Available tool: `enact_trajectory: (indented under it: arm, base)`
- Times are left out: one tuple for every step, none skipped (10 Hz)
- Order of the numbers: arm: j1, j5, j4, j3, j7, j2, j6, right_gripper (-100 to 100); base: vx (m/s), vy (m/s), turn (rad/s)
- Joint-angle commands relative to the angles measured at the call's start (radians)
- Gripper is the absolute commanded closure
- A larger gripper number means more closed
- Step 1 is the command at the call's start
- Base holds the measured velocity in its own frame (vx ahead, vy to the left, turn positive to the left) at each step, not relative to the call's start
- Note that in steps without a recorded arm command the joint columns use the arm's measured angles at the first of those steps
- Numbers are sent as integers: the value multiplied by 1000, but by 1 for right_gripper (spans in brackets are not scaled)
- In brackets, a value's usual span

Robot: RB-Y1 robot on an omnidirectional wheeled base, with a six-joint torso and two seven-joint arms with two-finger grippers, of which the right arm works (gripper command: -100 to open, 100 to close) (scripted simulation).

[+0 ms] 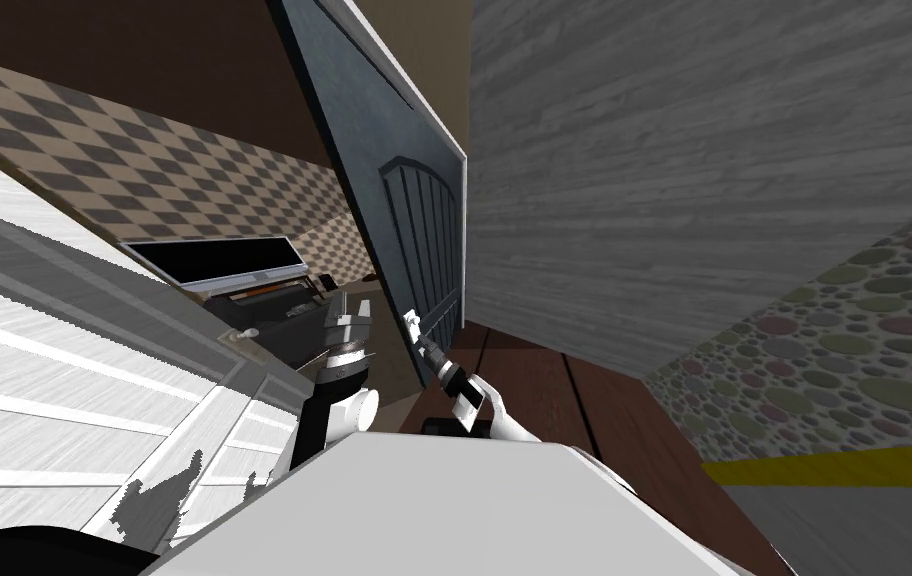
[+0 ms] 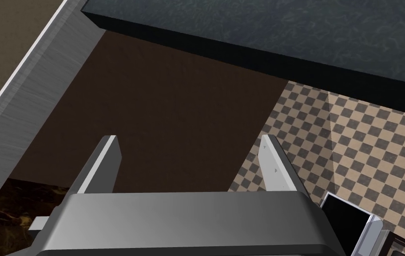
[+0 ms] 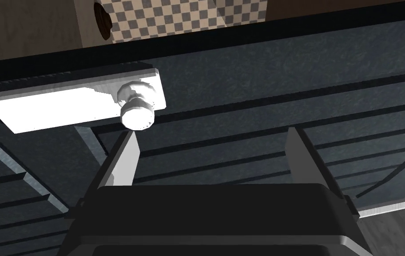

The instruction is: Push the door open

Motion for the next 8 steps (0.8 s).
enact_trajectory:
  arm:
    - [-22,-4,36,32,-12,-4,-3,-100]
    - [-31,-5,48,43,-15,-4,-3,-100]
    - [-39,-7,60,54,-19,-5,-3,-100]
    - [-55,-9,85,76,-26,-6,-3,-100]
    - [-69,-12,105,93,-31,-6,-3,-100]
    - [-82,-14,124,111,-37,-7,-3,-100]
    - [-95,-16,144,128,-42,-7,-4,-100]
    - [-100,-17,152,135,-45,-7,-4,-100]
  base:
    - [134,-53,17]
    - [140,-58,17]
    - [113,-49,15]
    - [135,-38,19]
    - [149,-49,18]
    - [175,-57,23]
    - [202,-64,17]
    - [172,-47,11]
